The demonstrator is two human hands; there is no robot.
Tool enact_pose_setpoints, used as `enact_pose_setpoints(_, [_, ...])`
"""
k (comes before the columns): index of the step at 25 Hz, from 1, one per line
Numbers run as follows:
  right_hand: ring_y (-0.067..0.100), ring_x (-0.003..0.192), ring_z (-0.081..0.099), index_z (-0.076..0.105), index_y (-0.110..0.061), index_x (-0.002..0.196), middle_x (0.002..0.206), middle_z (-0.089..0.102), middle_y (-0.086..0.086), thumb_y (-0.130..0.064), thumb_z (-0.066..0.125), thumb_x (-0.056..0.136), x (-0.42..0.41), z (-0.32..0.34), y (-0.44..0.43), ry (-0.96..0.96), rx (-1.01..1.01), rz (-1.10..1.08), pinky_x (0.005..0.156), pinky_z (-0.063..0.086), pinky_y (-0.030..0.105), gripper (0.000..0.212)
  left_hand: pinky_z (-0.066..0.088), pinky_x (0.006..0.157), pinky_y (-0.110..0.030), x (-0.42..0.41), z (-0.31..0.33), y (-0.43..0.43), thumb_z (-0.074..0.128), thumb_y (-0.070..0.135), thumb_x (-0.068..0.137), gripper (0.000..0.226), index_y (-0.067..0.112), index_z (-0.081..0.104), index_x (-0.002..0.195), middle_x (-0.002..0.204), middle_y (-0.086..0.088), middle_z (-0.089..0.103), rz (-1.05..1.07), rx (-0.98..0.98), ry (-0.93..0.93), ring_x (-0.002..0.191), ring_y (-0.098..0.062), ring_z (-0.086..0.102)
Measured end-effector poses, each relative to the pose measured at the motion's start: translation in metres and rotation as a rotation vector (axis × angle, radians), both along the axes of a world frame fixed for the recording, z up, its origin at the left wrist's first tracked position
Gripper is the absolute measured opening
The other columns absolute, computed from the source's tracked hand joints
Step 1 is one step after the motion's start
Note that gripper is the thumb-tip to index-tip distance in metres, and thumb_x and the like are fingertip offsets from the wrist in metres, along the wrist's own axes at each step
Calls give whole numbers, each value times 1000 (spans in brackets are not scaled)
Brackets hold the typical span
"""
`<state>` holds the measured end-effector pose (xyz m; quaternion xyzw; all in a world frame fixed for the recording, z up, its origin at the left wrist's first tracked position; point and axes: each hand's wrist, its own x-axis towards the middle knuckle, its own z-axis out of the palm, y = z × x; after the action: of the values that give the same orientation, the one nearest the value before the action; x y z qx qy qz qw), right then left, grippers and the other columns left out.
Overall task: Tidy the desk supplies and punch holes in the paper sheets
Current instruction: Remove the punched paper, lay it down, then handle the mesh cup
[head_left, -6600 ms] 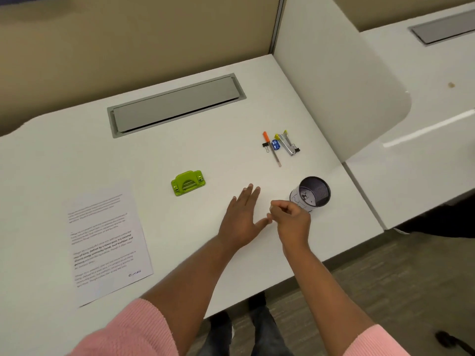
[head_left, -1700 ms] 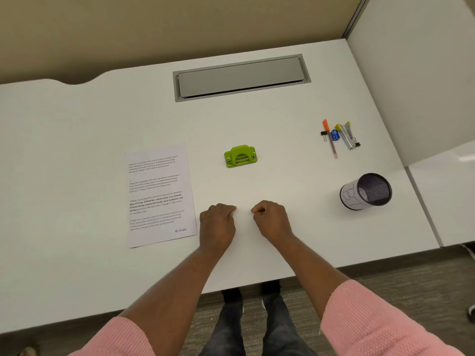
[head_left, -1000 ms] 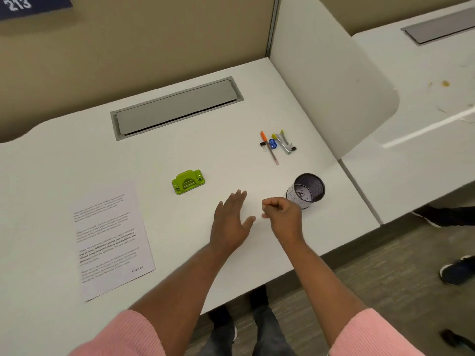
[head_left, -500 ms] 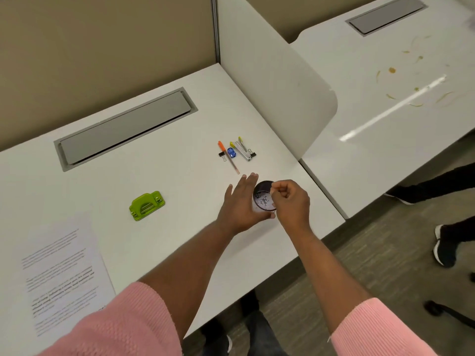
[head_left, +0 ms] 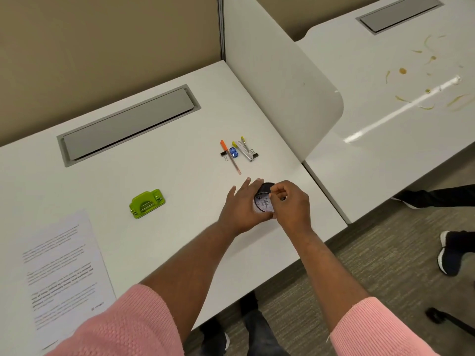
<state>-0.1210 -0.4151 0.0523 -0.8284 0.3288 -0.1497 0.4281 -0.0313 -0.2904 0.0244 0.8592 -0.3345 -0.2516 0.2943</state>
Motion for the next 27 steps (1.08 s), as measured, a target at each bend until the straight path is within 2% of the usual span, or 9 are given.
enact_pose_setpoints(2, [-1,85,63,66,-22,97,92,66,-9,0,70,84,-1,-1,-1,-17,-40,18,69,52,8,25,12,123,-52,-1,1,1,65,74,74,99,28,27,153,160,9,32,3,-5,2,153,-15,13])
enact_pose_setpoints(4, [-1,87,62,67,-20,100,96,66,-8,3,69,83,-1,-2,-1,-28,-60,36,71,53,11,28,12,123,-53,-1,1,2,66,72,74,99,28,27,153,160,9,32,9,-8,4,154,-15,13])
enact_pose_setpoints(10, [5,89,64,65,-23,97,96,65,-6,4,67,83,-1,0,6,-47,-44,32,75,57,15,30,10,124,-51,-4,5,5,65,72,75,103,26,23,156,163,7,27,13,0,16,154,-14,11])
enact_pose_setpoints(14, [8,93,66,67,-22,101,99,68,-6,-9,69,90,-2,6,16,-77,-50,24,76,57,15,17,8,125,-48,-6,8,15,61,79,73,107,28,19,157,165,9,21,33,3,17,154,-11,7])
enact_pose_setpoints(17, [-2,93,64,69,-21,103,97,67,-12,-12,69,91,0,10,32,-157,-79,77,79,53,10,14,9,123,-41,-11,6,44,61,80,73,105,32,20,156,164,11,22,105,1,-12,153,-8,10])
enact_pose_setpoints(19, [-5,91,64,71,-17,102,94,68,-13,-11,70,90,2,7,53,-196,-73,167,76,51,8,13,19,121,-35,-16,-1,80,67,72,75,93,32,35,152,159,10,35,267,-61,-18,149,-8,24])
enact_pose_setpoints(22, [0,84,66,73,-17,99,91,70,-11,-8,71,88,-1,-9,94,-172,32,267,73,50,9,14,40,111,-33,-29,-14,151,78,45,80,59,29,59,133,137,11,59,612,-113,-32,129,-11,52])
enact_pose_setpoints(25, [0,84,66,74,-22,98,92,71,-12,-14,70,89,-6,-34,135,-49,101,382,75,51,12,12,50,97,-43,-48,-26,212,76,22,85,35,23,68,119,117,7,68,781,-54,-101,108,-19,64])
enact_pose_setpoints(27, [2,87,67,74,-23,99,95,72,-10,-19,69,90,-8,-50,160,71,127,466,79,55,20,11,51,94,-44,-57,-31,241,72,17,87,28,22,69,114,111,8,69,830,4,-52,101,-16,64])
